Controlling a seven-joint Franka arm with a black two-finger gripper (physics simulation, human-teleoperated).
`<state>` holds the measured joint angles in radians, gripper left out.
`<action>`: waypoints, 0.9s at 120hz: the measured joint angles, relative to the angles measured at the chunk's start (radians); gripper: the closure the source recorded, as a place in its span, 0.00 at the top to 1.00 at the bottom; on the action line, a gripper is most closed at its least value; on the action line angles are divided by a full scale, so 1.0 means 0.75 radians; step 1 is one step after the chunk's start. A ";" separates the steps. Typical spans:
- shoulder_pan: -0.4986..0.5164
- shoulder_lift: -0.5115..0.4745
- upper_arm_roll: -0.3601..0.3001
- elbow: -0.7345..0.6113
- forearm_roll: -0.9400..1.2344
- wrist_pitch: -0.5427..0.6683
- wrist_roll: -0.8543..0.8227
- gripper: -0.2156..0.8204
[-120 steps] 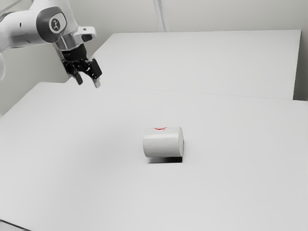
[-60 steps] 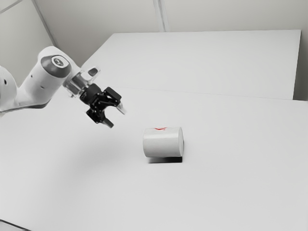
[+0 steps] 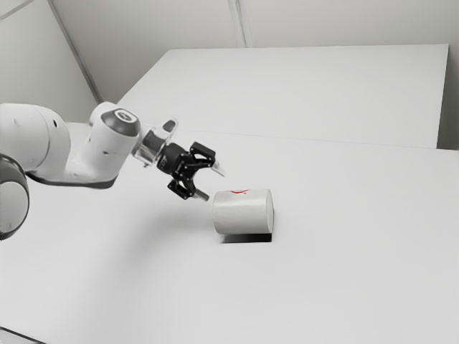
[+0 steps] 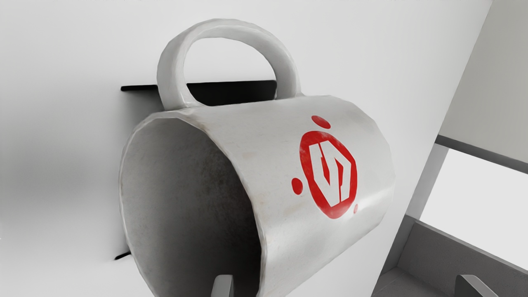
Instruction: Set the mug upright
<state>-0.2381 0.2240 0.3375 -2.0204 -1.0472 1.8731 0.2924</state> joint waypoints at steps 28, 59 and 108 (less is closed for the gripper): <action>-0.005 0.055 0.000 0.000 -0.015 0.006 0.033 0.77; -0.032 0.104 -0.002 0.001 -0.140 -0.027 0.065 0.77; -0.075 0.076 -0.002 0.021 -0.234 -0.071 0.103 0.52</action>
<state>-0.2942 0.2812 0.3359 -2.0049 -1.2227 1.8200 0.3695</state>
